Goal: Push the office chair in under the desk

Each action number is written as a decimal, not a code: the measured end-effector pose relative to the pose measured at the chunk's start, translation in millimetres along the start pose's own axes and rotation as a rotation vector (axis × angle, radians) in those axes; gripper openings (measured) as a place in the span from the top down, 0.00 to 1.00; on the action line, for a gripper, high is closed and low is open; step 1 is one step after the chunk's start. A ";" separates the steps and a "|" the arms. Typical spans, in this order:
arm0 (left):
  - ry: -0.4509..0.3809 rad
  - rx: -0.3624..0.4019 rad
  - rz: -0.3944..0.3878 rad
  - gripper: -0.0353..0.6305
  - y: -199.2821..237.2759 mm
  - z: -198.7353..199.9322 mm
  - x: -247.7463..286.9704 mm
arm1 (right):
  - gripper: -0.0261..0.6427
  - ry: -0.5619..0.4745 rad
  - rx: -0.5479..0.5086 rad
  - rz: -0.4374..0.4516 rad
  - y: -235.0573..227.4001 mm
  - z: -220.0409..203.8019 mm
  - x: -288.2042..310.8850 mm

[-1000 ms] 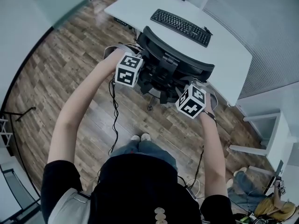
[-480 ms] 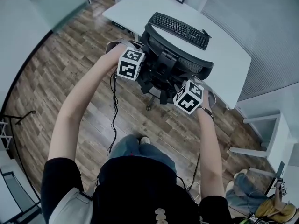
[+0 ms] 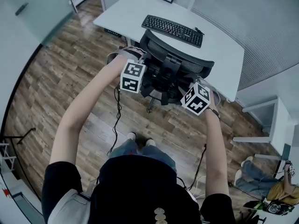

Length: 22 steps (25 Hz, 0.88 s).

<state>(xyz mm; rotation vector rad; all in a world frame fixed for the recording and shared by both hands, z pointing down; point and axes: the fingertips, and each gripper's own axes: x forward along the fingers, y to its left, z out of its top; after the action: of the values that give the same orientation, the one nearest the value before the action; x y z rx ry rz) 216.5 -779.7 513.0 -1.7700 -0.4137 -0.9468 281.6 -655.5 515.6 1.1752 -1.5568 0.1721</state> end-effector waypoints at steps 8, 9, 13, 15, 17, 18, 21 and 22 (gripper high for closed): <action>-0.162 -0.223 0.480 0.79 25.9 -26.6 -75.3 | 0.68 -0.247 0.355 -0.252 -16.1 1.6 -80.2; -0.206 -0.299 0.540 0.84 30.2 -30.1 -90.1 | 0.69 -0.317 0.444 -0.289 -17.1 0.6 -92.6; -0.393 -0.638 0.712 0.94 44.9 -43.2 -138.3 | 0.76 -0.591 0.748 -0.470 -25.1 -10.1 -132.3; -0.509 -0.819 0.742 0.94 49.9 -45.7 -155.5 | 0.83 -0.713 0.863 -0.576 -27.7 -17.8 -150.9; -0.615 -0.985 0.743 0.94 50.3 -48.0 -164.3 | 0.89 -0.803 0.953 -0.687 -26.6 -27.2 -168.0; -0.652 -1.049 0.739 0.94 49.0 -50.1 -164.9 | 0.92 -0.830 0.985 -0.734 -24.7 -31.9 -174.6; -0.712 -1.186 0.714 0.94 42.4 -55.9 -159.7 | 0.97 -0.845 1.033 -0.829 -16.3 -44.8 -186.1; -0.725 -1.218 0.711 0.94 39.7 -57.4 -158.4 | 0.97 -0.838 1.040 -0.847 -12.6 -49.3 -188.1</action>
<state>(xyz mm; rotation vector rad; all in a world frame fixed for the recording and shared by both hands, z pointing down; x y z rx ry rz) 120.2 -822.8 375.8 -3.0384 0.4978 0.1067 301.3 -521.2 375.7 2.9098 -1.4739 -0.1317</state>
